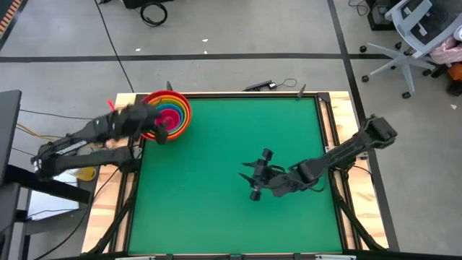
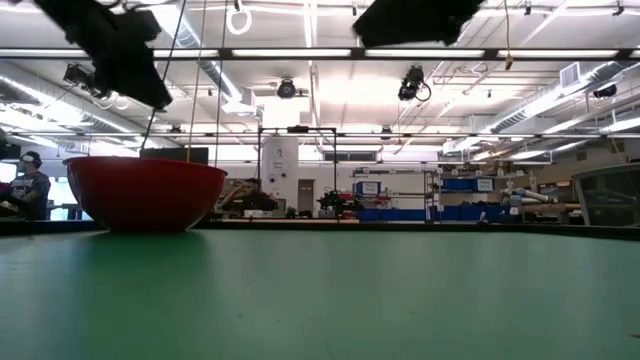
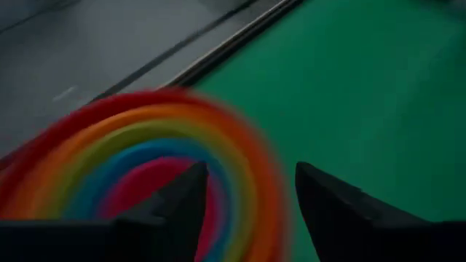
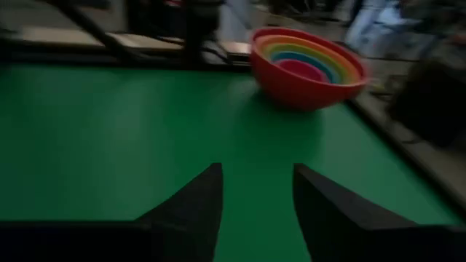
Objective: Nest bowls inside each other
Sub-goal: Return to Home Position
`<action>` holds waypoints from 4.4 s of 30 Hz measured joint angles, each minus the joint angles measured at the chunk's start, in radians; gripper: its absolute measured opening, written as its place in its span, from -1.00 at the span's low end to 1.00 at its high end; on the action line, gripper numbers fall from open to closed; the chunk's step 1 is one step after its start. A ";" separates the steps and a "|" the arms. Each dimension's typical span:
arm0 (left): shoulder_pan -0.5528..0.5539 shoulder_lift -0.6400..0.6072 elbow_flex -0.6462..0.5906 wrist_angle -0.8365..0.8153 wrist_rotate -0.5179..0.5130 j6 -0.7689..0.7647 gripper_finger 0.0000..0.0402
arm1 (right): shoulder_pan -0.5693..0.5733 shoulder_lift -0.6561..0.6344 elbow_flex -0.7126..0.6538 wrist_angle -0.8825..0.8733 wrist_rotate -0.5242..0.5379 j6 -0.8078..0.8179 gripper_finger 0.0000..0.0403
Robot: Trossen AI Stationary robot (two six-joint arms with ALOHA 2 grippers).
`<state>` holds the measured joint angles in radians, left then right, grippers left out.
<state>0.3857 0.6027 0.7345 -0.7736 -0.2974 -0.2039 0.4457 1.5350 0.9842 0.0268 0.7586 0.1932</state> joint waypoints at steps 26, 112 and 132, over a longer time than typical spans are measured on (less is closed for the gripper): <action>-0.670 -0.073 -0.370 0.847 -0.040 0.213 -0.97 | 0.003 -0.602 -0.546 0.486 -0.231 -0.024 -0.99; -0.579 -0.599 -0.649 0.695 0.007 0.246 -0.99 | -0.377 -1.452 -0.978 0.143 -0.759 0.010 -0.95; -0.545 -0.596 -0.726 0.936 0.174 0.265 -0.99 | -0.377 -1.502 -0.978 0.127 -0.697 -0.037 -0.91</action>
<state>-0.1590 0.0063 0.0086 0.1620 -0.1234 0.0616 0.0687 0.0330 0.0063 0.1541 0.0615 0.1561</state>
